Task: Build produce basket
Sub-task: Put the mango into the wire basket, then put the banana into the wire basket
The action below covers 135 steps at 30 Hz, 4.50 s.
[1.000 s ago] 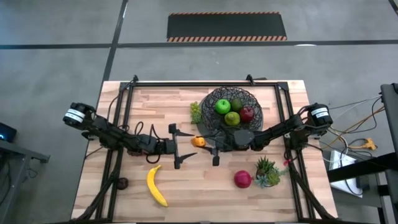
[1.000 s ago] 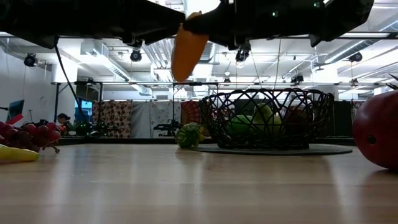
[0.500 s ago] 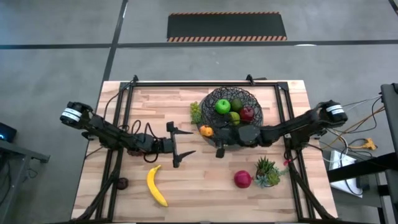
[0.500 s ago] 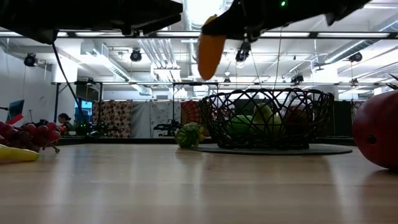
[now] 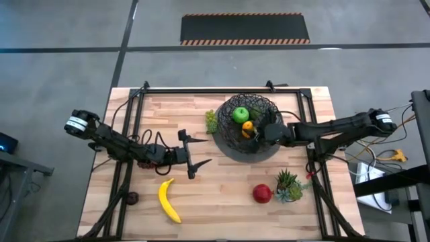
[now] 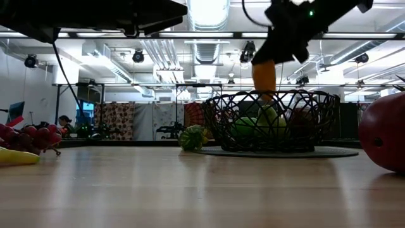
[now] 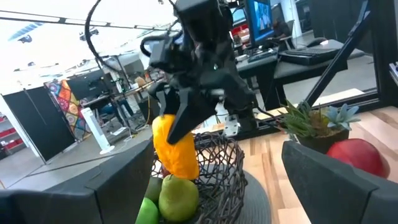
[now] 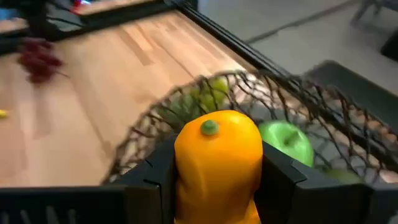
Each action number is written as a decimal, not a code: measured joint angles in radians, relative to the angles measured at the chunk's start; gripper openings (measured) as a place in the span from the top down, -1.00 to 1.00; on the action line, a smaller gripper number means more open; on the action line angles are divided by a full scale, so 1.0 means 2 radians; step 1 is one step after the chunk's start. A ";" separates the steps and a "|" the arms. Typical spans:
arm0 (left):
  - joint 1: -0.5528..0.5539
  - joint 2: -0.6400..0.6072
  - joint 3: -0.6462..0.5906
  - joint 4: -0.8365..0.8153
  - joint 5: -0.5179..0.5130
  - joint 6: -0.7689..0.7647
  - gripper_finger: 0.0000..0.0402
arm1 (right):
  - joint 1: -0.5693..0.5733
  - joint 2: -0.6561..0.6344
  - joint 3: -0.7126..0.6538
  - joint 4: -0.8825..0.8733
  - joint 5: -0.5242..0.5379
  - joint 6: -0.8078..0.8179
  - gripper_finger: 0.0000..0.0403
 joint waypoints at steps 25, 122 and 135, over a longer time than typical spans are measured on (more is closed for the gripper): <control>0.000 0.000 -0.002 0.000 0.000 -0.001 -0.67 | -0.003 0.052 -0.002 0.015 0.061 0.007 -0.25; -0.191 0.115 0.285 -0.986 0.280 -1.283 -0.67 | 0.074 -0.012 -0.177 0.419 -0.137 -0.327 0.25; -0.190 0.149 0.266 -0.980 0.293 -1.285 -0.53 | 0.074 -0.011 -0.176 0.421 -0.138 -0.331 0.27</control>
